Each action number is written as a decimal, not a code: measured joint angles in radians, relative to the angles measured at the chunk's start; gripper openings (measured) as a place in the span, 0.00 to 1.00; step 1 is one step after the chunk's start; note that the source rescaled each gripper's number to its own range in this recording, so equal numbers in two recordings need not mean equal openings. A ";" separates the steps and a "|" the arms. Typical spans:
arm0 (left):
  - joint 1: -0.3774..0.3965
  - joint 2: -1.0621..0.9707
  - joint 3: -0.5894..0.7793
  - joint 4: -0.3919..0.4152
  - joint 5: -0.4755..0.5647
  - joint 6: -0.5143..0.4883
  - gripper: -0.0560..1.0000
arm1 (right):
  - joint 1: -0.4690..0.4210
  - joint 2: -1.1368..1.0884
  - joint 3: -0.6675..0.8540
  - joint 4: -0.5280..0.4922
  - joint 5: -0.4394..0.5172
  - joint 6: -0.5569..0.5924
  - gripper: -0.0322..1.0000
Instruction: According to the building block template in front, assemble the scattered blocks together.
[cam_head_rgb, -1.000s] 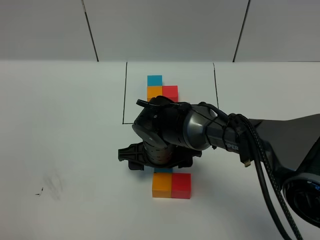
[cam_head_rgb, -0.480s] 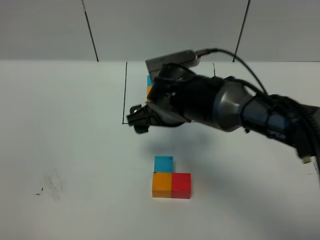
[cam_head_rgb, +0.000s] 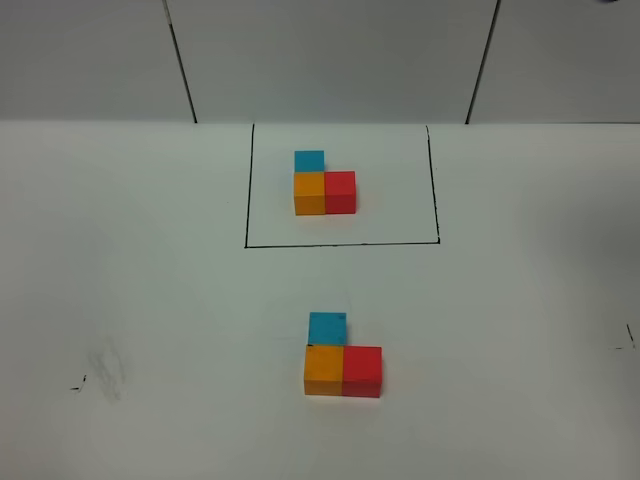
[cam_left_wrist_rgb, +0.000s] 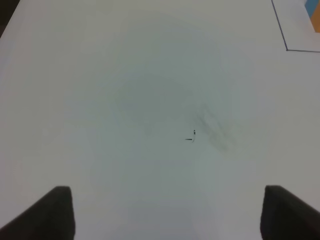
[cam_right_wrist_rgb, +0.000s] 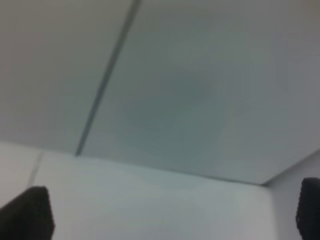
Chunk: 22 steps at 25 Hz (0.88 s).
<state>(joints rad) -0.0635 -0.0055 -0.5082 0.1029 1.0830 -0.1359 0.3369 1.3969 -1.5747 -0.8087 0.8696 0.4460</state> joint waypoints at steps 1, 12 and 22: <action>0.000 0.000 0.000 0.000 0.000 0.000 0.69 | -0.053 -0.051 0.000 -0.001 0.001 -0.041 1.00; 0.000 0.000 0.000 0.000 0.000 0.000 0.69 | -0.307 -0.542 -0.002 0.164 0.265 -0.446 1.00; 0.000 0.000 0.000 0.000 0.000 0.000 0.69 | -0.307 -1.000 0.248 0.480 0.295 -0.663 1.00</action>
<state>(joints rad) -0.0635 -0.0055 -0.5082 0.1029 1.0830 -0.1359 0.0300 0.3969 -1.3270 -0.3288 1.1650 -0.2174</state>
